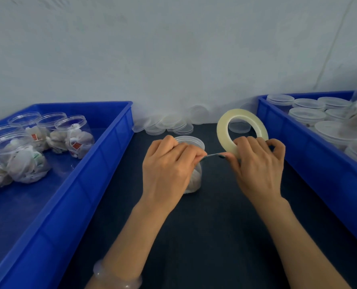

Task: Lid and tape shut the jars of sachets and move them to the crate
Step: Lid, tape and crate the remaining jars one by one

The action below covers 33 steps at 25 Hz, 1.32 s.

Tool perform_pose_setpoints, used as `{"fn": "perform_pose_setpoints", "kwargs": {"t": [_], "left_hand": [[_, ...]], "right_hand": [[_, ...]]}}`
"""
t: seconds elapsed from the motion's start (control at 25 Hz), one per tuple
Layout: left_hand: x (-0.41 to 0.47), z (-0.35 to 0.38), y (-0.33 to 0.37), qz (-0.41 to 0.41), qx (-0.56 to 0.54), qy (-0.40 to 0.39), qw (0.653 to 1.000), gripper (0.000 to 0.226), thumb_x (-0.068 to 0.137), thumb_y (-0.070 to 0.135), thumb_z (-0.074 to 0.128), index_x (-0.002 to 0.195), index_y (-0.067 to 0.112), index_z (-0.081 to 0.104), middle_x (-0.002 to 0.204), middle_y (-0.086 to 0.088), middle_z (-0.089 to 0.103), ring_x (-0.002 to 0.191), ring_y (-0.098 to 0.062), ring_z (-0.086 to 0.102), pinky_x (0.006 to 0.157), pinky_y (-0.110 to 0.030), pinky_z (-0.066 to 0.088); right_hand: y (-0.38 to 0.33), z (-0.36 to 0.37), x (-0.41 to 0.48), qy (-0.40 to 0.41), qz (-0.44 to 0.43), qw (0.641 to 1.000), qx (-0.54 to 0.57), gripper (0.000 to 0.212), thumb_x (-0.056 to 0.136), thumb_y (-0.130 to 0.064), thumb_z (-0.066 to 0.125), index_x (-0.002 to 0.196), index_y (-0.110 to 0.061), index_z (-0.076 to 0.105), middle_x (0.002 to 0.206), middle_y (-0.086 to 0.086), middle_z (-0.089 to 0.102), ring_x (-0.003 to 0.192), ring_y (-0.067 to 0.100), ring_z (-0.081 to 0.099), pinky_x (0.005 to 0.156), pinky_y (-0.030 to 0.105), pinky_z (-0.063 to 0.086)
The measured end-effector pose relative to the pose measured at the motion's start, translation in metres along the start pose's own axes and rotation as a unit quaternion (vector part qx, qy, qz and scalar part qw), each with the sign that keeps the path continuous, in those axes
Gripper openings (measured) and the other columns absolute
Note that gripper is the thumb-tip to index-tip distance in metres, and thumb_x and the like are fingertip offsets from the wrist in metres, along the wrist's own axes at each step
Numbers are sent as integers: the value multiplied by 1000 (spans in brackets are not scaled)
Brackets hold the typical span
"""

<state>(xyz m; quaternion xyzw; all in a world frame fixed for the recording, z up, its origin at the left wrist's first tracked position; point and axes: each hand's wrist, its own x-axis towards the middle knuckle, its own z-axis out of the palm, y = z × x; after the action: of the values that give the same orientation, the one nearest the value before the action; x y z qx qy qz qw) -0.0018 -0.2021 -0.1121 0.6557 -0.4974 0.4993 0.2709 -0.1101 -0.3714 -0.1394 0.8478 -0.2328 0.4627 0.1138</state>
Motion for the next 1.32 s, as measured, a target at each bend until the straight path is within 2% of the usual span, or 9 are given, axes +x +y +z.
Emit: {"fn": "perform_pose_setpoints", "kwargs": {"t": [0.28, 0.44, 0.56, 0.88, 1.04, 1.32], "left_hand": [[-16, -24, -17, -72, -37, -84, 993, 9, 91, 28, 69, 89, 19, 72, 78, 11, 67, 78, -12, 51, 73, -22, 31], [-33, -40, -28, -152, -73, -122, 978, 6, 88, 30, 66, 90, 27, 70, 76, 30, 48, 75, -1, 42, 67, -23, 35], [-38, -41, -30, -206, -100, -137, 964, 6, 85, 29, 66, 89, 30, 70, 76, 37, 46, 74, 1, 40, 64, -18, 33], [-35, -31, -37, -243, -83, -143, 956, 8, 86, 32, 65, 92, 33, 71, 76, 29, 51, 78, -3, 44, 60, -16, 32], [-33, -21, -38, -260, -78, -143, 952, 17, 86, 33, 66, 103, 30, 65, 79, 25, 58, 76, -2, 43, 59, -16, 34], [-33, -10, -34, -322, -112, -150, 928, 29, 85, 40, 64, 111, 30, 57, 95, 21, 65, 79, -4, 56, 60, -18, 42]], "right_hand": [[18, 2, 1, -25, 18, 1000, 5, 62, 96, -67, 25, 90, -16, 59, 83, 2, 58, 82, 26, 56, 88, 42, 27], [10, 3, 1, -48, 35, 998, 21, 67, 88, -76, 27, 79, -18, 59, 77, -3, 52, 75, 21, 51, 83, 39, 24], [3, 4, -1, -66, 42, 997, 28, 70, 85, -81, 25, 74, -20, 58, 76, -5, 49, 75, 18, 47, 81, 38, 22], [-3, 7, 1, -93, 60, 993, 28, 69, 86, -80, 26, 76, -20, 58, 78, -3, 52, 76, 17, 44, 81, 39, 22], [-5, 9, 1, -101, 69, 992, 28, 65, 86, -77, 29, 77, -20, 59, 80, -2, 53, 79, 20, 47, 81, 39, 22], [-7, 9, 1, -114, 69, 991, 29, 67, 86, -77, 26, 81, -21, 61, 82, -2, 54, 81, 20, 49, 81, 39, 22]]}}
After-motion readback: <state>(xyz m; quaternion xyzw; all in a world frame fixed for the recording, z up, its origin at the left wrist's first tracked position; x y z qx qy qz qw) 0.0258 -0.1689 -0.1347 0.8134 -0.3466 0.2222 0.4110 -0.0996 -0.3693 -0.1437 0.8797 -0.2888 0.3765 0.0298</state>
